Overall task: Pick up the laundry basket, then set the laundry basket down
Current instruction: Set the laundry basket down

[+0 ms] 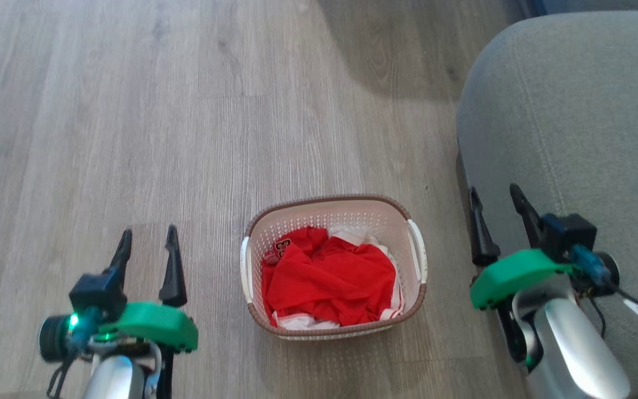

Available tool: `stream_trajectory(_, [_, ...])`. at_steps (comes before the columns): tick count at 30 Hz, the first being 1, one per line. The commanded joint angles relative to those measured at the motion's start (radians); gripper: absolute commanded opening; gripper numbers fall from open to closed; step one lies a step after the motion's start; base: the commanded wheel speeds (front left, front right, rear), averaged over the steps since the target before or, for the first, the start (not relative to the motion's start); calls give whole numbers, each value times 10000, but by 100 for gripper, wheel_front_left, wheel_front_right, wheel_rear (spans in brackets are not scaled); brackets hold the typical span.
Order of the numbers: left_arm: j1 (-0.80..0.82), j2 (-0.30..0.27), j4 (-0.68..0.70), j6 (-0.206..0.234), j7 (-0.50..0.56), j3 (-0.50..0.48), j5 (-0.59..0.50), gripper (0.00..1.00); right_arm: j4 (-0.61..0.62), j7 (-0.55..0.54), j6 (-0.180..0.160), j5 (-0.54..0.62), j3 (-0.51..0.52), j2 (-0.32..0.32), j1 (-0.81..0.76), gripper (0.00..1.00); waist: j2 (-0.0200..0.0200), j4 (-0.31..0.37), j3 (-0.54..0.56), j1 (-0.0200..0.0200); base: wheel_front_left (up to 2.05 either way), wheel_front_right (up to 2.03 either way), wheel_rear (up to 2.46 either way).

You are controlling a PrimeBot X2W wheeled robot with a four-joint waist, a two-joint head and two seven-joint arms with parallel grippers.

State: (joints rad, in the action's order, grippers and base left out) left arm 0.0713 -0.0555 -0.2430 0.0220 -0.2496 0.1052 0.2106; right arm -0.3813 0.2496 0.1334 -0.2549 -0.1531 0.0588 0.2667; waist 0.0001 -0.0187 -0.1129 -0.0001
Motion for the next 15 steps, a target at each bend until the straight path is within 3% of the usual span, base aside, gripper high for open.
stream_trajectory(1, [126,-17,429,121,-122,-413,-179,100,445,122,-27,62,-123,-84,6,100,-1,4,100,1,0,0,0])
stream_trajectory(15, [-1455,34,1276,298,-122,-630,-437,100,1921,122,-27,232,253,-85,-1909,100,-1,45,940,1,0,0,0])
